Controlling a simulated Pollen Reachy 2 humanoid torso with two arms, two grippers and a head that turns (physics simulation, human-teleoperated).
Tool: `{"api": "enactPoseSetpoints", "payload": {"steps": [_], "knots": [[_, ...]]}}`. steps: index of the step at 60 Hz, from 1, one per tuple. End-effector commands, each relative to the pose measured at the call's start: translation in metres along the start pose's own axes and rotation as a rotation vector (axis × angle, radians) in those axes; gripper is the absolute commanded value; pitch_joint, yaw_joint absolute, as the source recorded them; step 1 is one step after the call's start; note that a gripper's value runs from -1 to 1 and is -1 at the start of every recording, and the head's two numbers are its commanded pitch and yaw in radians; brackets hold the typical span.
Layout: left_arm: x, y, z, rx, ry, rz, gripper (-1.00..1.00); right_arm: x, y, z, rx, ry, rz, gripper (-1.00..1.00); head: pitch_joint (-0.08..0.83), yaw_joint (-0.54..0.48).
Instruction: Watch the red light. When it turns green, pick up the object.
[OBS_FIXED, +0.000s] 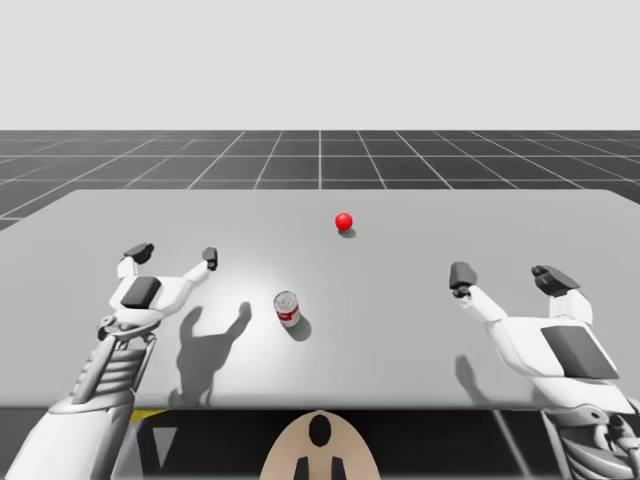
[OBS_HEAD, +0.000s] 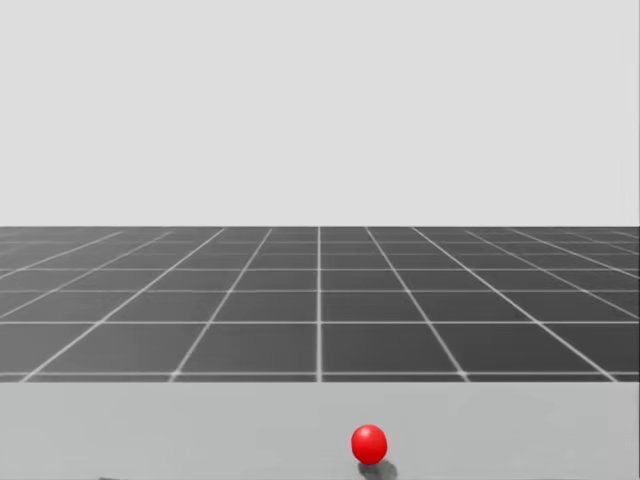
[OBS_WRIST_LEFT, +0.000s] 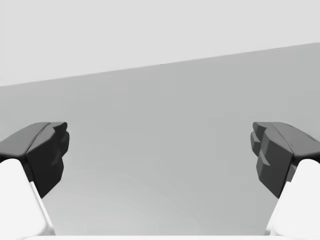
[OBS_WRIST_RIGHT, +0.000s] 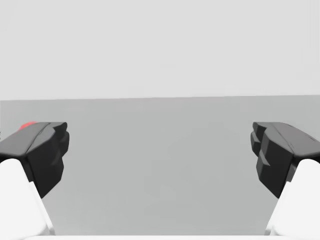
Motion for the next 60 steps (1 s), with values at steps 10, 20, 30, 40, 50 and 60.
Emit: {"api": "enactPoseSetpoints", "payload": {"steps": [10,20,30,40,50,60], "knots": [[-0.0006,0.0037,0.0003,0.011,0.014,0.008,-1.00,0.0022,-0.0013,0.0079,-0.017,0.028,-0.059,-1.00,0.061,-0.01],[-0.0004,0.0034,0.0002,0.007,0.013,0.004,-1.00,0.0016,0.0003,0.0070,-0.034,0.037,-0.051,-1.00,0.187,-0.04],[-0.0002,0.0030,0.0000,0.005,0.012,0.000,-1.00,0.0013,0.0002,0.0064,-0.036,0.033,-0.044,-1.00,0.299,-0.07],[0.0001,0.0023,0.0004,0.002,0.009,-0.003,-1.00,0.0008,0.0002,0.0063,-0.033,0.032,-0.043,-1.00,0.397,-0.09],[0.0003,0.0019,0.0007,-0.001,0.009,-0.007,-1.00,0.0005,0.0000,0.0063,-0.030,0.032,-0.042,-1.00,0.445,-0.10],[0.0004,0.0017,0.0006,0.000,0.008,-0.008,-1.00,0.0005,-0.0004,0.0059,-0.030,0.031,-0.043,-1.00,0.439,-0.10]]}}
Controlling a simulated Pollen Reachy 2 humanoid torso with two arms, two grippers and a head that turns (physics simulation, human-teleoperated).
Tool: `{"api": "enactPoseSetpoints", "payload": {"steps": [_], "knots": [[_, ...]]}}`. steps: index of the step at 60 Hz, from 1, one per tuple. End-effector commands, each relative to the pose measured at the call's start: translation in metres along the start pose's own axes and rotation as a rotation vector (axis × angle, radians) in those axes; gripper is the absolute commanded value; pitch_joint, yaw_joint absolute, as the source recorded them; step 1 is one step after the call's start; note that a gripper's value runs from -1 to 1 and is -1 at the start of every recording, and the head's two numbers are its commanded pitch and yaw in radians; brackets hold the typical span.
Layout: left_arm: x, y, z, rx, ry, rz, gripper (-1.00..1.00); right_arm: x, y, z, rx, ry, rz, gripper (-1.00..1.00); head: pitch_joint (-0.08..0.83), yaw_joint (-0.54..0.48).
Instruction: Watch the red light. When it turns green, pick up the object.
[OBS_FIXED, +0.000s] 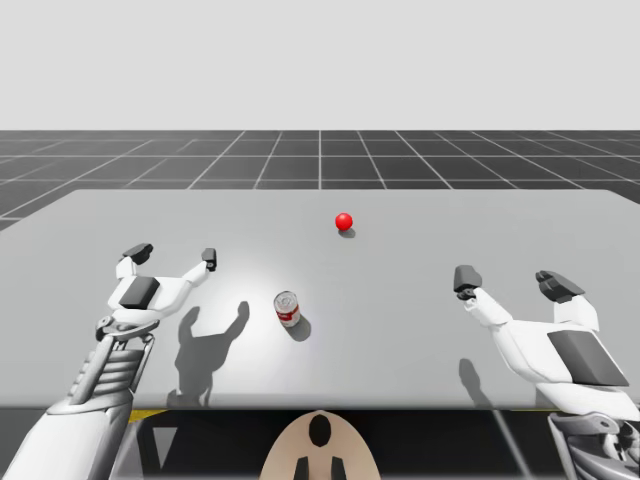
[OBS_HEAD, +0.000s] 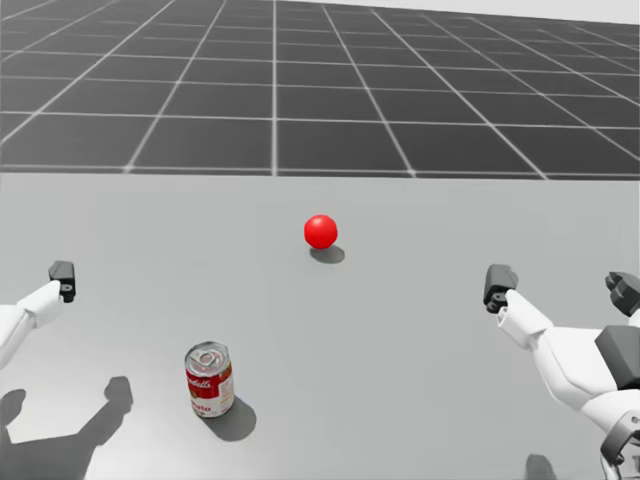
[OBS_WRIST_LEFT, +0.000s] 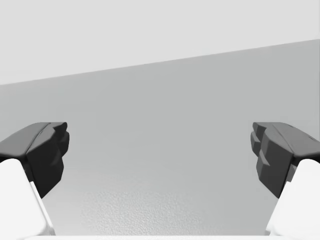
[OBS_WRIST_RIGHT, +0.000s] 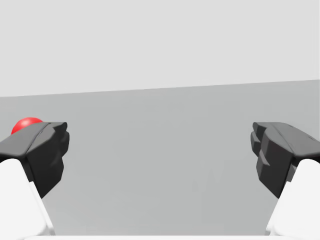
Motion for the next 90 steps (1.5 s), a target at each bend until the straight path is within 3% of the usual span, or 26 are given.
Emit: {"api": "enactPoseSetpoints", "payload": {"steps": [1,90], "knots": [[0.0002,-0.0003,0.0001,0.000,-0.001,-0.001,-1.00,-0.0017,0.0014,0.0006,-0.005,0.002,-0.016,-1.00,0.438,-0.10],[-0.0004,-0.0021,0.0007,0.002,-0.003,-0.018,-1.00,-0.0033,0.0015,0.0002,-0.002,0.001,-0.002,-1.00,0.425,-0.10]]}}
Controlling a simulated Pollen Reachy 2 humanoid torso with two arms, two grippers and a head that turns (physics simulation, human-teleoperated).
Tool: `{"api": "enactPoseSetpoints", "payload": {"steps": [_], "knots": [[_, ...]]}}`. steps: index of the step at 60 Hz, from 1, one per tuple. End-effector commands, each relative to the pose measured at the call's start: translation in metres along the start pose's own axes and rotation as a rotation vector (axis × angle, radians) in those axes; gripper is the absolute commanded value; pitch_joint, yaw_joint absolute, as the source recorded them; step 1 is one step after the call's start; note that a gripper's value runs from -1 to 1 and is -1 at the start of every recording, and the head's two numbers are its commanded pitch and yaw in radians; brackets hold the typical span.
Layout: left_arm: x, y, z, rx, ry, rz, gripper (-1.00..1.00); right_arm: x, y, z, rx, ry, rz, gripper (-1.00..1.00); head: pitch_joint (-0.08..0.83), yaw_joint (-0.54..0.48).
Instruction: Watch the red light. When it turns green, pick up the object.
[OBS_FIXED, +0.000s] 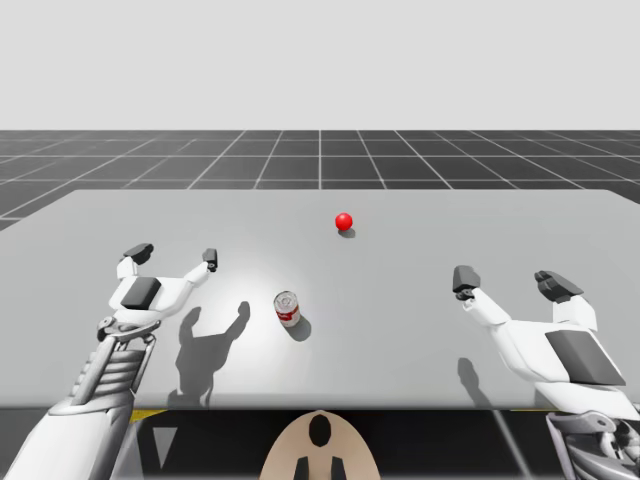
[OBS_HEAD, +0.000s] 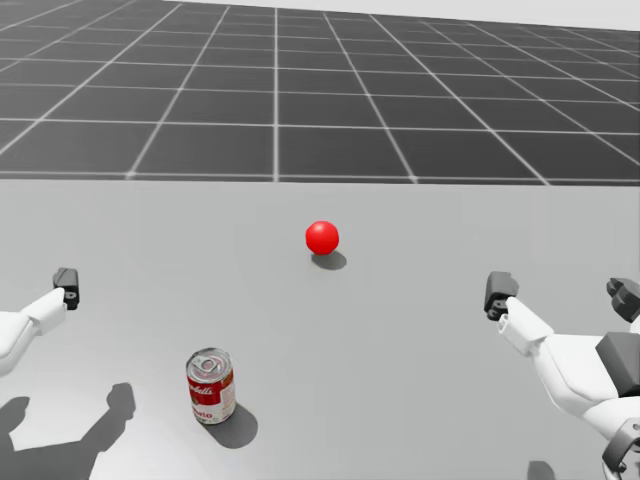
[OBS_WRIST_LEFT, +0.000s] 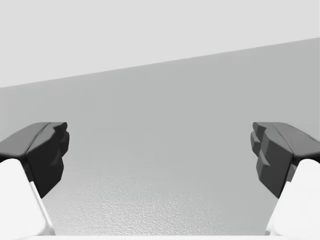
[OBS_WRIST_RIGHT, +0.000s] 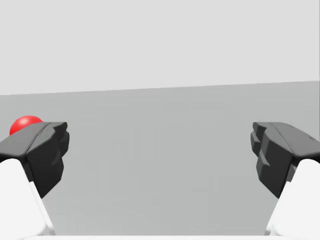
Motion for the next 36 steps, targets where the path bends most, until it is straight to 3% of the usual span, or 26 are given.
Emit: {"api": "enactPoseSetpoints", "payload": {"steps": [1,36], "knots": [[-0.0002,0.0001,0.0001,0.001,-0.001,-0.004,-1.00,-0.0015,0.0014,0.0007,-0.003,0.002,-0.012,-1.00,0.425,-0.10],[-0.0003,0.0000,0.0002,0.001,-0.004,-0.005,-1.00,-0.0011,0.0020,0.0014,0.000,0.004,-0.008,-1.00,0.423,-0.10]]}}
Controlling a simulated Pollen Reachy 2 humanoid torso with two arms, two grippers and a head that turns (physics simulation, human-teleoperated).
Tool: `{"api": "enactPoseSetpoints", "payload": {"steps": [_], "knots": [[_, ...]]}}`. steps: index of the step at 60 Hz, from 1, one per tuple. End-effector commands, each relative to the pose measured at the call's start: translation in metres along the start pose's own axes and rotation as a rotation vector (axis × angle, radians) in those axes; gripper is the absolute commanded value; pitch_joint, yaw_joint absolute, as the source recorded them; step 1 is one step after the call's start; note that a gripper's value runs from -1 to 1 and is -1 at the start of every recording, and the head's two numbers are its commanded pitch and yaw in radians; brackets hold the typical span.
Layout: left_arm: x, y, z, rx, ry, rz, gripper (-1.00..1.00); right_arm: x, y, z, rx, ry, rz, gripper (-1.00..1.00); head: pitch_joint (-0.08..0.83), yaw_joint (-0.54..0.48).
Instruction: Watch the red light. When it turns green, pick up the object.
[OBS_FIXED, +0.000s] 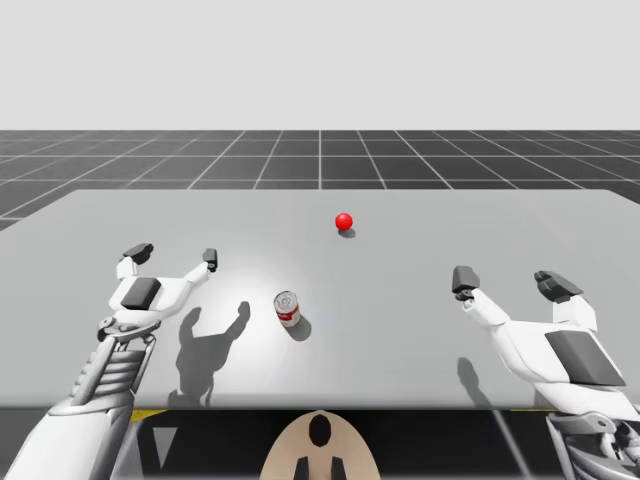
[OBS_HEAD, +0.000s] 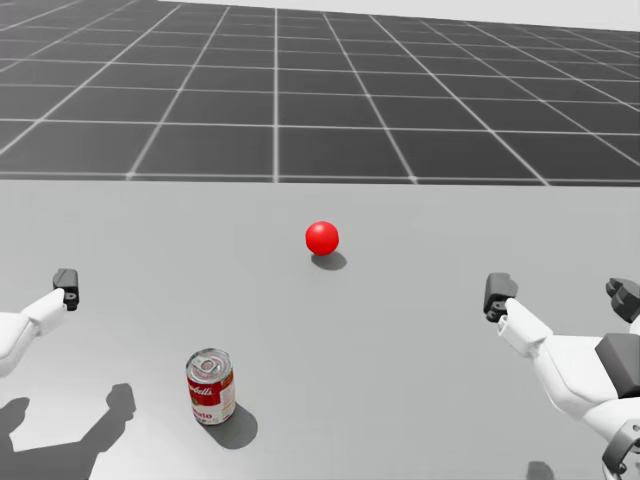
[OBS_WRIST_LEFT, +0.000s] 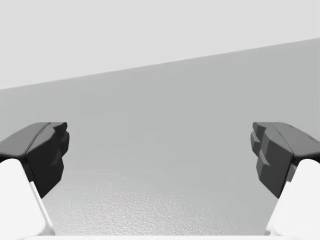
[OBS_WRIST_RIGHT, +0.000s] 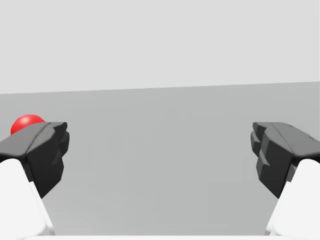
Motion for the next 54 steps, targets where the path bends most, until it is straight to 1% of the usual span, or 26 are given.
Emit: {"api": "enactPoseSetpoints", "payload": {"steps": [1,54], "knots": [[0.0000,0.0000,0.0000,0.000,-0.001,0.000,-1.00,-0.0014,0.0015,0.0008,-0.004,0.003,-0.013,-1.00,0.423,-0.10],[-0.0002,-0.0009,0.0003,0.001,-0.004,-0.006,-1.00,-0.0017,0.0019,0.0010,-0.002,0.005,-0.011,-1.00,0.422,-0.10]]}}
